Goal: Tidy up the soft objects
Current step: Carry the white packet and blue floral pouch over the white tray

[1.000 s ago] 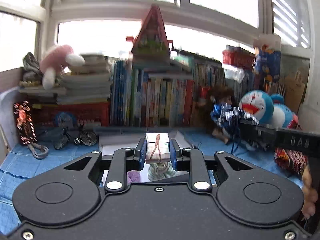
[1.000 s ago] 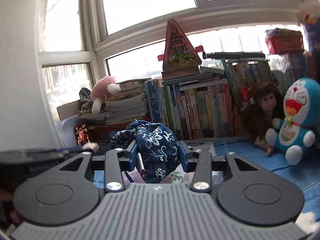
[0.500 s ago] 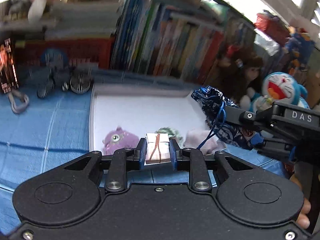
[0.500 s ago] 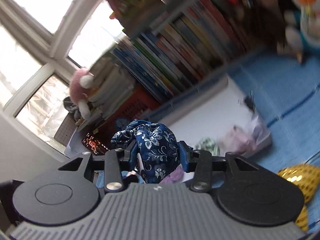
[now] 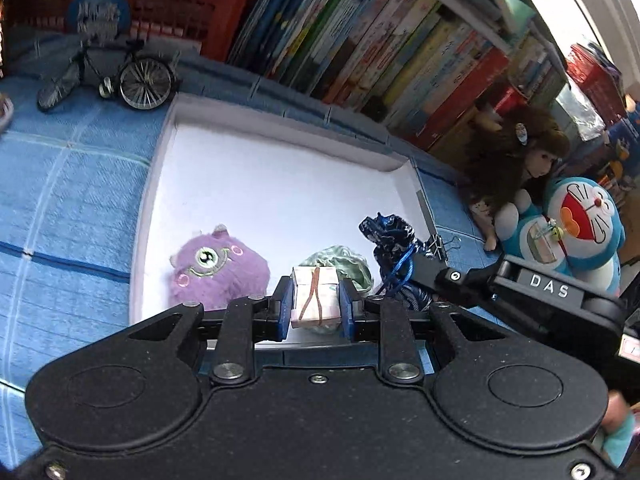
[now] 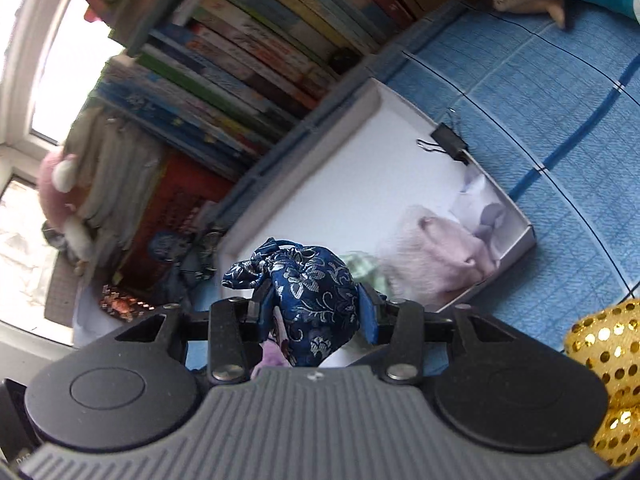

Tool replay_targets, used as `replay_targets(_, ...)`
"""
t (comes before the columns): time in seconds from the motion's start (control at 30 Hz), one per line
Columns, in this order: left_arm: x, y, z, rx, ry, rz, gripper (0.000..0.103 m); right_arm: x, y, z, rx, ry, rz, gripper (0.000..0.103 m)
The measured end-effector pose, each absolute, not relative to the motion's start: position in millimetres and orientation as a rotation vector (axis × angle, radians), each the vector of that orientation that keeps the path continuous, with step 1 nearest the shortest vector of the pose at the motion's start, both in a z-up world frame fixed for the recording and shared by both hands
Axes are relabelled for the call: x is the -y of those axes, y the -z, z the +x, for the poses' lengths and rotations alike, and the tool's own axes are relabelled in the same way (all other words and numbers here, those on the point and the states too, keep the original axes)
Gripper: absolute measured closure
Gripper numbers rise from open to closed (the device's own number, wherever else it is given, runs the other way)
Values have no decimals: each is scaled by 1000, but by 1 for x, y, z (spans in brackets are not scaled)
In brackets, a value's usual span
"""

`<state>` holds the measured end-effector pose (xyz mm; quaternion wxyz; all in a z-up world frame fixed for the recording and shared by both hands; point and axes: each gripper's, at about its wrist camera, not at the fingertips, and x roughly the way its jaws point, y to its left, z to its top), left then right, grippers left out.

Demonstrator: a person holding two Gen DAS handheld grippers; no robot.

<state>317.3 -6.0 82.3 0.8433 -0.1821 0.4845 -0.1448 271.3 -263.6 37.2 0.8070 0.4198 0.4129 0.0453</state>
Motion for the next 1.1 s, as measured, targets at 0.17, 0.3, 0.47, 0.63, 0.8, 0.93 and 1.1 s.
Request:
replay_targets(0.17,5,-67,332,-1059,317,-428,80,263,-26,283,-932,-37,886,55)
replay_targets(0.3,0,-60,342,-1072,299,-441,80,266,-21,289,-940,-2,890,55)
replay_targets(0.47,-7,-48,350,-1092,277,-450,80,256,-20,297,-955,-1,861,55)
replay_targets(0.63,-12,-46,350,-1085,268,-447,80,240,-20,303,-983,-31,833,55)
replay_targets(0.8,-21,-46,351,-1080,249,-453,80,231,-16,304,-996,-67,845,54)
replay_targets(0.93,-21,-45,352,-1089,264,-452,80,238,-14,302,-994,-48,861,53)
replay_targets(1.1,-10,-41,354,-1105,275,-435,80,250,-14,299,-988,-14,867,51)
